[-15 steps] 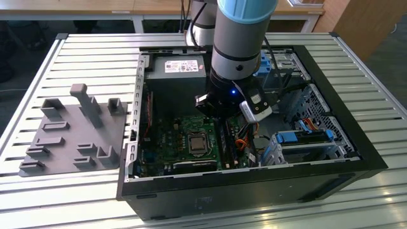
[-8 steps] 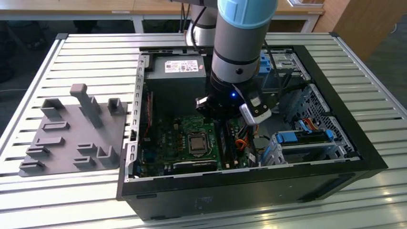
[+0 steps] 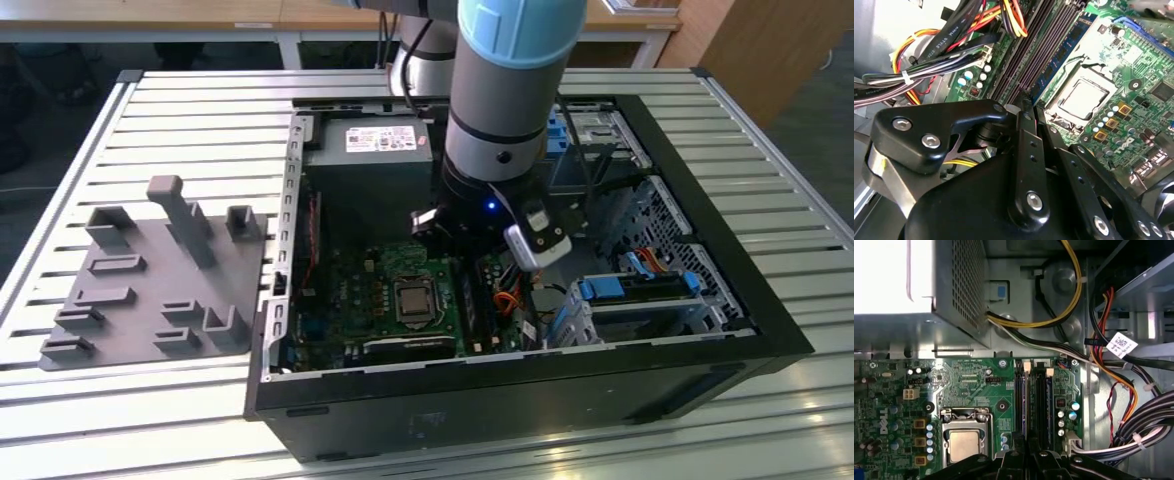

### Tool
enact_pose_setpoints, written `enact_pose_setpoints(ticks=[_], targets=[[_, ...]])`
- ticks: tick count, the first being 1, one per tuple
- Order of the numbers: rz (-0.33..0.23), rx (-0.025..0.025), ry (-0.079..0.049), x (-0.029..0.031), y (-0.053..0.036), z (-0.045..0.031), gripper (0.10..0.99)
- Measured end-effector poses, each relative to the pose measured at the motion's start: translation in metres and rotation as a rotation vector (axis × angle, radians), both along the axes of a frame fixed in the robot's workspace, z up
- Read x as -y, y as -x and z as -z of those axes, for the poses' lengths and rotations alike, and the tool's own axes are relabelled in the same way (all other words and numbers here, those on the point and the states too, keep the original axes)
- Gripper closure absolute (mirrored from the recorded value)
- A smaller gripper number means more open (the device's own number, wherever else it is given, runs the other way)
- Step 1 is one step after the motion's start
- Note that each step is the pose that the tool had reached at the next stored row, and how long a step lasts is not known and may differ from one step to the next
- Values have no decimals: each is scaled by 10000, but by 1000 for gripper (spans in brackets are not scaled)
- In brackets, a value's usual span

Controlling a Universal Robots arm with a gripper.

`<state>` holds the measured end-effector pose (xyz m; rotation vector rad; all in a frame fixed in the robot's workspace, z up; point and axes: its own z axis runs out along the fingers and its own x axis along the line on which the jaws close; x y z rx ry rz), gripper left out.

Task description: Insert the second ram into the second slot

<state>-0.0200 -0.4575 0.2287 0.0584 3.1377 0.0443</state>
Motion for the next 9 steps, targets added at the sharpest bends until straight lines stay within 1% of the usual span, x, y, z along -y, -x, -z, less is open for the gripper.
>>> enact_pose_setpoints(ticks=[9], targets=[[2,0,0,19,-9,41,949]])
